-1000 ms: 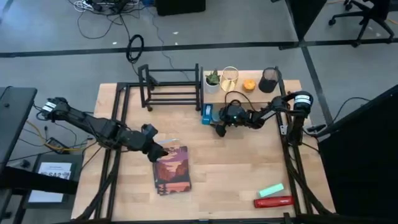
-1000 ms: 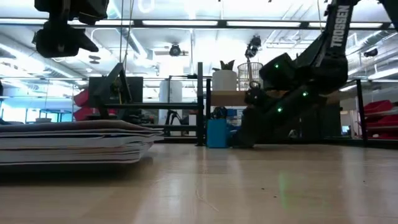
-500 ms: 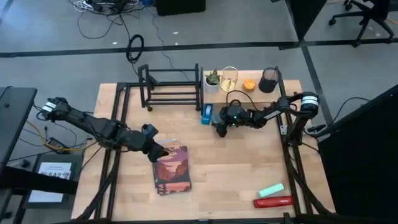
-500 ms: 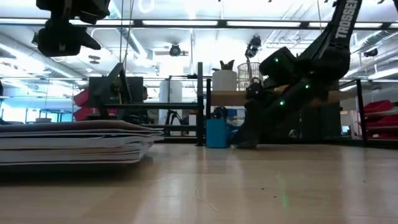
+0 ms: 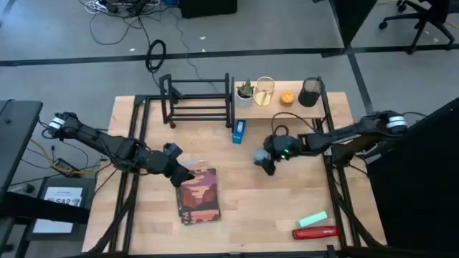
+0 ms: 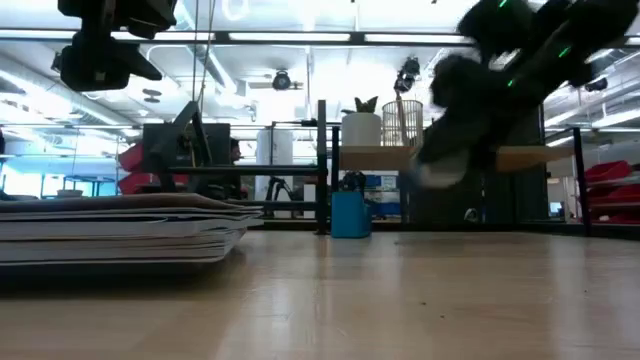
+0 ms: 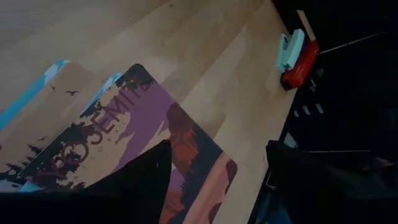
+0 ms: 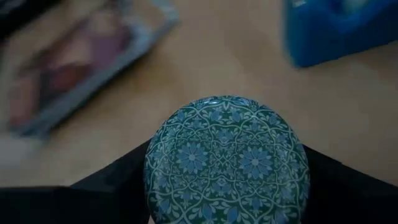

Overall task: Stock shelves
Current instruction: Remove the green scented candle from under the shelf

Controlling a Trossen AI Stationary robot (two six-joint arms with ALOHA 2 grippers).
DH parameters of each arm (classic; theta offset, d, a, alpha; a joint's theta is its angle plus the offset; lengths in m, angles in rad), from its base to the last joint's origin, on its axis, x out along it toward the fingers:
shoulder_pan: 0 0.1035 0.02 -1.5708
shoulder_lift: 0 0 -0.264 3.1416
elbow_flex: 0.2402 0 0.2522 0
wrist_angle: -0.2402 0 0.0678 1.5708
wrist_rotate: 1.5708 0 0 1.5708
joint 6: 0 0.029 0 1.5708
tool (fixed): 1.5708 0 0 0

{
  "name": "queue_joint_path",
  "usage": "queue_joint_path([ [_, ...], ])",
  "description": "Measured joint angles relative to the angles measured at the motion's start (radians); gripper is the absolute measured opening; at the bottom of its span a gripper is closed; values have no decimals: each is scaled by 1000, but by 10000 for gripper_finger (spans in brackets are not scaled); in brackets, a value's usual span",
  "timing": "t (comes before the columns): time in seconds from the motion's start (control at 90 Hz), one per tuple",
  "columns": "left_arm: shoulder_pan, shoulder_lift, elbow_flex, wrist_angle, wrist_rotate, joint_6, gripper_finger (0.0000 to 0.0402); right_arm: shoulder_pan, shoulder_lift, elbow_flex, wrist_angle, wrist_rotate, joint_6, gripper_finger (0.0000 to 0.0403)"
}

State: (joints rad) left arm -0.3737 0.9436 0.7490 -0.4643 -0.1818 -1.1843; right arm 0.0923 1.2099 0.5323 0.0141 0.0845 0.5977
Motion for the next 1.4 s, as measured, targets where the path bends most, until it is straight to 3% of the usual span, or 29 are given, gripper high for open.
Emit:
queue_joint_path([
  [0.122, 0, 0, 0, -6, 0, 2, 241, 156, -129, 1, -149, 1, 161, 261],
  [0.244, 0, 0, 0, -6, -1, 27, 241, 335, -178, 1, -281, -6, 307, 261],
  [0.489, 0, 0, 0, -24, -32, 51, 241, 617, -134, 1, -505, -18, 478, 261],
  [0.722, 0, 0, 0, -29, -32, 48, 241, 784, -46, 1, -545, -18, 453, 261],
  [0.844, 0, 0, 0, -28, -32, 46, 241, 850, 14, 1, -531, -19, 458, 264],
  [1.133, 0, 0, 0, -28, -32, 21, 241, 916, 64, 1, -530, -46, 526, 317],
  [1.4, 0, 0, 0, -27, -32, 21, 241, 836, 18, 10, -550, -224, 525, 320],
])
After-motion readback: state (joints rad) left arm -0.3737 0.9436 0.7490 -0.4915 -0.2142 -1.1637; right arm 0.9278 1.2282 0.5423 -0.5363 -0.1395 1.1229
